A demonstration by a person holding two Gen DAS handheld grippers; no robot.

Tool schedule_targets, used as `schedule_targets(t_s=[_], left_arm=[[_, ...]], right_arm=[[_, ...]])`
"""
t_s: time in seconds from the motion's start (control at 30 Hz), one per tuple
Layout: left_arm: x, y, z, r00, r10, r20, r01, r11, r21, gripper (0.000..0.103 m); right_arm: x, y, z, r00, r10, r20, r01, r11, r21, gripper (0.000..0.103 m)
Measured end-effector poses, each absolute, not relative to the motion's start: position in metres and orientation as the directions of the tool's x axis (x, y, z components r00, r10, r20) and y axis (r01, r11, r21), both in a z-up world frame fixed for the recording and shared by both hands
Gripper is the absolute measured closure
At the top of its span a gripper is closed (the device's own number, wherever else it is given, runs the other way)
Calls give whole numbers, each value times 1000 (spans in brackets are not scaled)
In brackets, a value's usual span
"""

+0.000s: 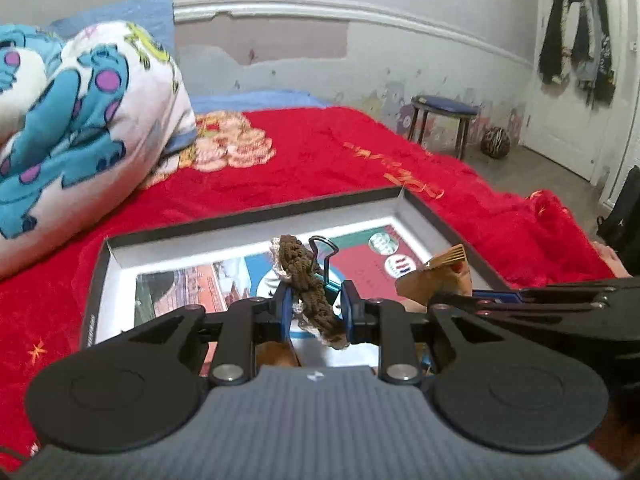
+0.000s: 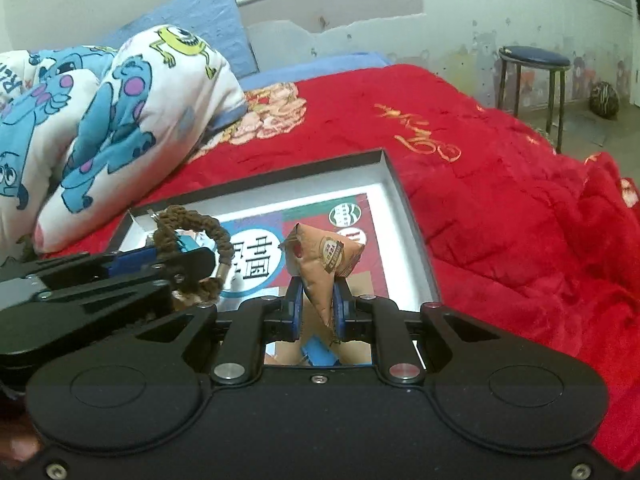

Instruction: Organize objects

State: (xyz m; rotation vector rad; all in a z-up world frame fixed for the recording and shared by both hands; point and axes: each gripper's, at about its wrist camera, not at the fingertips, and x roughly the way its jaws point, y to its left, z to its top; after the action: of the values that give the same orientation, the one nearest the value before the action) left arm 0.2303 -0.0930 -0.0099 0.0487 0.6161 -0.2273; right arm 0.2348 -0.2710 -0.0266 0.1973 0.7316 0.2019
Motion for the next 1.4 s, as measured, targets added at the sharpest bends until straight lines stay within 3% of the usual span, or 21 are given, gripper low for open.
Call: schedule_targets(t_s=[0.1,0.23,0.3,0.33,0.4,0.57,0.73,0.87,1.03,1.13,1.2,1.27,1.4], left_arm=[[234,-91,-15,779,-205,-592,232,972,-31,70],[236,-86,-13,781,-198,-592,218,975,-39,48],[233,-84,-6,800,-193,-568,217,976,-26,35],[232,-82,-1,804,-195,-562,219,975,-25,32],[227,-74,13,814,-206,-543,224,974,-33,18],[200,-49,52,872,-182,-455,200,980,-7,2],[150,-38,72,876,-111,-469,112,993,-25,0],[91,-37,42,846,-60,-530,67,998,-6,0],[60,-30,-19,735,-34,-677,-16,998,-67,0],[63,-25,-45,706,-4,-708,-49,997,-54,0],[76,-22,-53,662,55,-747,-111,994,-25,0],[84,-17,-58,663,89,-743,-142,990,-8,0],[84,-17,-61,683,109,-723,-145,989,11,0]], right_arm=[[241,-268,-34,716,253,-651,-96,959,266,87],[246,-268,-41,712,247,-657,-72,957,281,86],[248,-269,-43,703,259,-663,-65,951,303,77],[248,-269,-43,703,266,-660,-65,948,313,75],[244,-272,-36,727,274,-629,-62,939,338,73],[218,-275,1,801,292,-523,-103,927,359,51],[171,-263,45,822,327,-466,-211,935,284,25],[117,-251,60,841,263,-473,-201,963,178,5],[60,-231,17,855,163,-492,-200,980,-23,0],[62,-227,-21,802,140,-580,-128,990,62,0],[73,-213,-39,784,131,-607,-139,990,34,0],[85,-199,-53,777,85,-624,-138,990,-38,0],[92,-201,-83,788,41,-615,-66,998,-19,0]])
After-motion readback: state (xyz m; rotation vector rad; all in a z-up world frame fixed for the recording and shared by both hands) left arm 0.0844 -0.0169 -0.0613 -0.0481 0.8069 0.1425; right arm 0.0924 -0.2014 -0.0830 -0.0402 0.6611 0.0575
